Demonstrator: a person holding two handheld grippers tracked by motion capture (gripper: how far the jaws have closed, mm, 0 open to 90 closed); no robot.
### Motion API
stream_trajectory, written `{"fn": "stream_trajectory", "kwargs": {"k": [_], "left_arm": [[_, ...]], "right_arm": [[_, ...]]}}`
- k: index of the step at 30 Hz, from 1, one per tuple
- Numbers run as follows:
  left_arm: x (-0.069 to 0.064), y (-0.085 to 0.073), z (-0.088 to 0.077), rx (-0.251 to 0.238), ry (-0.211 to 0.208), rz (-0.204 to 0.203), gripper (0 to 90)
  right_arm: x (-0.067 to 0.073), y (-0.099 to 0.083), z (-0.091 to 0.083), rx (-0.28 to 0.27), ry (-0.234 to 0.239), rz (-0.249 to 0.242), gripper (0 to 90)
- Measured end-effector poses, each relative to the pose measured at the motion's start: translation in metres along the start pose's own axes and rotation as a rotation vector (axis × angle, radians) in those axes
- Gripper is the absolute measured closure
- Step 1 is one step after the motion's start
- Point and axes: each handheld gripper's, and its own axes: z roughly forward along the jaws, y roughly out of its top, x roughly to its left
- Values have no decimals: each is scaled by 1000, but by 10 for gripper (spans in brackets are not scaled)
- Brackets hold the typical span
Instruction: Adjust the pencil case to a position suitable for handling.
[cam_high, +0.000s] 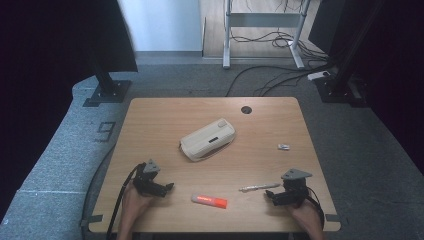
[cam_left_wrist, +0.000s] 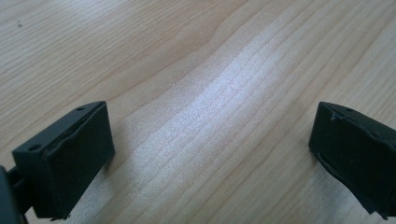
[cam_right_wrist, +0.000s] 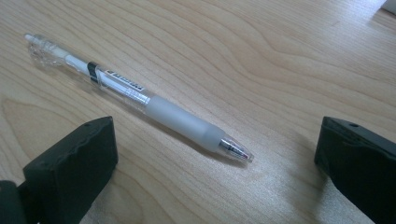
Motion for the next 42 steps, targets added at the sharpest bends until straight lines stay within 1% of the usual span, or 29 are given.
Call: {"fn": "stream_trajectory", "kwargs": {"k": [1,2,3,8,15,24,27,31,35,41,42], "left_arm": [[-1,1,1,0,11,-12,0],[-1,1,1,0,11,-12,0],[-4,2,1,0,24,-27,0],[-4,2,2,-2,27,-31,0],[-6,4,3,0,45,-52,0],[-8,4,3,-3,50,-55,7],[-8,4,2,-1,49,-57,24],[-11,6,0,5,46,-49,60],[-14,11,-3,-6,33,-43,63],[-15,17,-8,-31,-8,-45,64],[-15,18,-9,-32,-6,-42,64]], "right_arm": [[0,0,0,0,3,-3,0],[0,0,0,0,3,-3,0],[0,0,0,0,9,-9,0],[-1,0,0,0,14,-14,0],[-1,0,0,-1,16,-14,0],[-1,0,0,-1,16,-14,0],[-1,0,0,-2,16,-15,0],[-1,0,0,-2,17,-16,0],[-1,0,0,0,17,-17,0],[-1,1,1,-1,17,-17,0],[-1,1,1,-1,17,-17,0]]}}
